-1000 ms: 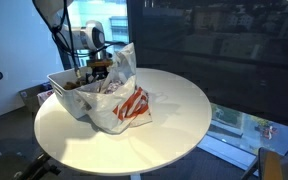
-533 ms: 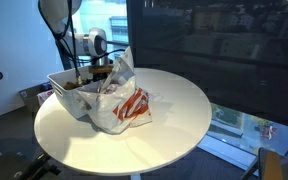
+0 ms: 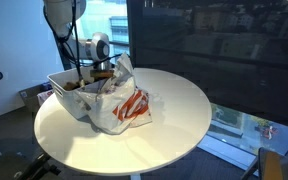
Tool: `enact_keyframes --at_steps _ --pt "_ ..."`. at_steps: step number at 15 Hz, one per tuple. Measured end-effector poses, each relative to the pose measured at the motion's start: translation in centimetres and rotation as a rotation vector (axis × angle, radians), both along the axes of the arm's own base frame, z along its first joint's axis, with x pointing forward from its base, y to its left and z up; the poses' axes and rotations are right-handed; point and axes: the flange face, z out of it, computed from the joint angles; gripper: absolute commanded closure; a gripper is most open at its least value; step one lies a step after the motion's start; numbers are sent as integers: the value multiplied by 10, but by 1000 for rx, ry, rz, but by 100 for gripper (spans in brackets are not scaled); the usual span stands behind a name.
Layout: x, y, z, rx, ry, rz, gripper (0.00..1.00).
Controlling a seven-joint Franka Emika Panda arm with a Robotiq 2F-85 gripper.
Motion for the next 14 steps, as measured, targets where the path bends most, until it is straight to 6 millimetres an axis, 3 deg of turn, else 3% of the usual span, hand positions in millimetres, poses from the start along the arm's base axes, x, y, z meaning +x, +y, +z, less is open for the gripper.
enact_keyframes --at_steps 2,14 --pt "0 0 4 30 12 -30 95" --pt "-1 6 51 118 55 -118 90"
